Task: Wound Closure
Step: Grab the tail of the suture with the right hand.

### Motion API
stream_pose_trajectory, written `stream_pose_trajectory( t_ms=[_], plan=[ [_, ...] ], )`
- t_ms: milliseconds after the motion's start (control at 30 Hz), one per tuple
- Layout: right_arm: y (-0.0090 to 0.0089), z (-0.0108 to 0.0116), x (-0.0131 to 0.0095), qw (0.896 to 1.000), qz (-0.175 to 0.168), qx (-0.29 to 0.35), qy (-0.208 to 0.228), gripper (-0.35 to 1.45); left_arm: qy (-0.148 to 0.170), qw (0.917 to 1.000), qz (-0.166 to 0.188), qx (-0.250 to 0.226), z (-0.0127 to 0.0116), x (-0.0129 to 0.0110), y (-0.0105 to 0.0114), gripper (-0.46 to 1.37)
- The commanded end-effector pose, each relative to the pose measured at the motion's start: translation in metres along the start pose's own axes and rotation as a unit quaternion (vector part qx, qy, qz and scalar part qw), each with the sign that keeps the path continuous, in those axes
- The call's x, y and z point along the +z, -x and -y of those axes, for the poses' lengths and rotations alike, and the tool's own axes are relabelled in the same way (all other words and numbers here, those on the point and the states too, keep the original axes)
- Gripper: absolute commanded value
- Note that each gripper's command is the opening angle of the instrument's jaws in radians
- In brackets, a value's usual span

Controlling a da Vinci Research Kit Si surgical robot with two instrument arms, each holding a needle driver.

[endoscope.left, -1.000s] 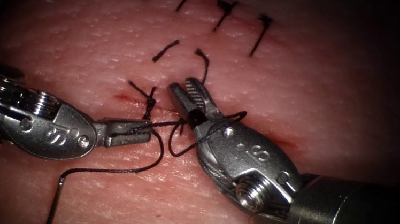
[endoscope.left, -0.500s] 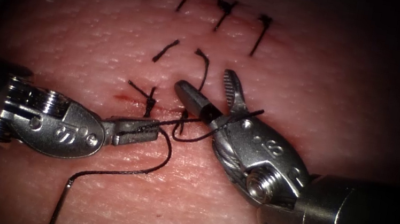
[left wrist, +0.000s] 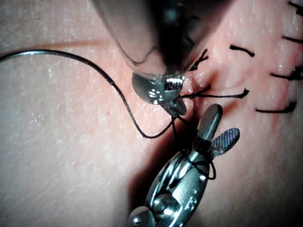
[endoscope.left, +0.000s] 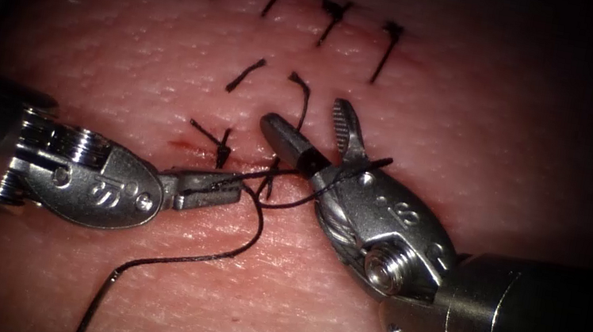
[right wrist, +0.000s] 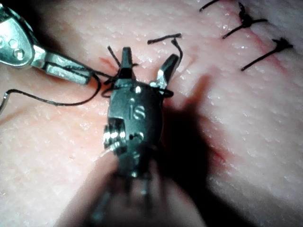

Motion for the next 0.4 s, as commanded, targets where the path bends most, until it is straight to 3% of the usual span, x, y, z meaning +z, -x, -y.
stream_pose_trajectory(
  t_ms=[33, 400],
  plan=[
    [0.0000, 0.0000, 0.0000, 1.000, 0.000, 0.000, -0.003, 1.14, 0.005, 1.0000, 0.000, 0.000, 0.0000, 0.0000, 0.0000, -0.35],
    [0.0000, -0.0002, -0.0001, 1.000, 0.002, 0.000, -0.003, 1.09, 0.005, 1.0000, -0.001, 0.001, 0.0001, 0.0000, 0.0001, -0.35]
  ],
)
